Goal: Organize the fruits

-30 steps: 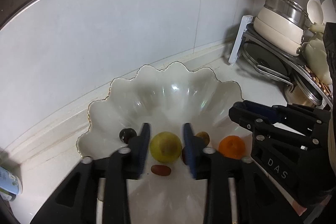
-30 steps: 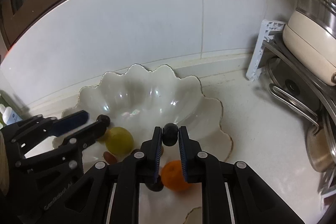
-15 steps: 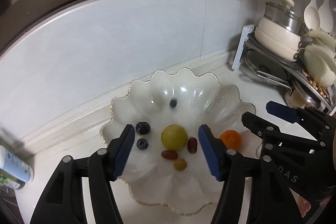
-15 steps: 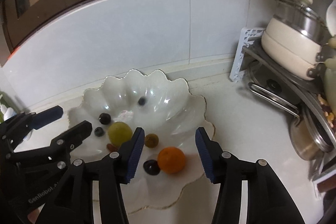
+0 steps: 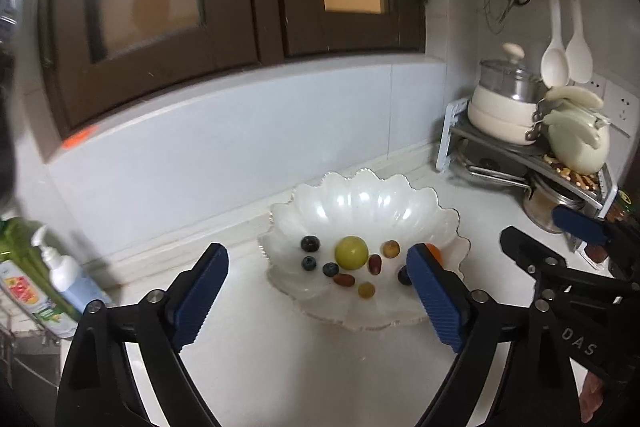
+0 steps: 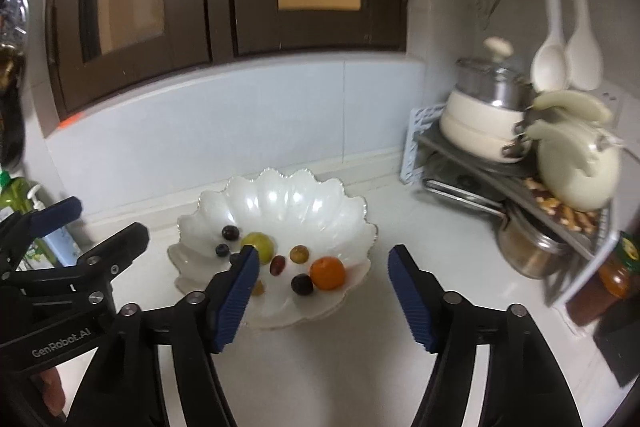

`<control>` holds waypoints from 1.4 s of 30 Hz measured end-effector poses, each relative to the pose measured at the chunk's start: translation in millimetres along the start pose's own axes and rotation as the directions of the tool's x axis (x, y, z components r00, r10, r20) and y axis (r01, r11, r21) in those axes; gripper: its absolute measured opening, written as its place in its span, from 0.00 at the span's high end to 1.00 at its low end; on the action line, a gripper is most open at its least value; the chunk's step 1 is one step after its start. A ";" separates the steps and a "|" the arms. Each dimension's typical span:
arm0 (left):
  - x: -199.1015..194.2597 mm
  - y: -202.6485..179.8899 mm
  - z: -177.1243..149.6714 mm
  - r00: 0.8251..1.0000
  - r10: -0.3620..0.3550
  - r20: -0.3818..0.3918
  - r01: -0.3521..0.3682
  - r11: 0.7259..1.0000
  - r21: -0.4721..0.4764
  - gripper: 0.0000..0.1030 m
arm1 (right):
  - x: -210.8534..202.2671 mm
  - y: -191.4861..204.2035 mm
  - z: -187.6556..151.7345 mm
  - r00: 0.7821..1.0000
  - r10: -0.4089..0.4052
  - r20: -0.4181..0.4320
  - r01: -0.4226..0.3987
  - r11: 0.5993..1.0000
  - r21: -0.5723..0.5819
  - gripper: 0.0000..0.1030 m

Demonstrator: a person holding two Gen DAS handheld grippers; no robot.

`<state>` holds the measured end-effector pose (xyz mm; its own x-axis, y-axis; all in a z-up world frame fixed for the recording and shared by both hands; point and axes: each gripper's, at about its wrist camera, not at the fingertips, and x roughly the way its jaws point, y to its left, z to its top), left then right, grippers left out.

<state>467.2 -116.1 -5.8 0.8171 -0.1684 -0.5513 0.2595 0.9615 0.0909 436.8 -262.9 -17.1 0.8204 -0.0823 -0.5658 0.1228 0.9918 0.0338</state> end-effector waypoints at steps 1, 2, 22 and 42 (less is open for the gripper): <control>-9.3 1.1 -2.4 1.000 0.007 0.015 -0.007 1.000 0.006 0.08 | -8.8 0.2 -2.7 1.000 -0.008 0.013 0.008 1.000 0.003 0.30; -19.5 0.9 -5.0 0.999 0.012 0.032 -0.012 1.000 0.012 0.07 | -19.0 0.4 -5.9 0.999 -0.019 0.028 0.019 1.000 0.005 0.28; -209.3 -20.4 -83.3 0.975 0.059 0.213 -0.060 0.998 -0.002 0.00 | -206.5 -10.1 -93.6 0.979 -0.076 0.189 0.076 0.997 0.010 0.24; -364.2 -37.7 -158.8 0.960 0.071 0.270 -0.070 0.997 -0.011 0.00 | -351.0 -10.8 -169.8 0.974 -0.026 0.223 0.028 1.000 -0.004 0.24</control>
<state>78.1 -56.6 59.9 0.9419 -0.1525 -0.2993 0.1957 0.9733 0.1198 52.7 -228.2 41.2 0.9208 -0.1281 -0.3684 0.1437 0.9895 0.0150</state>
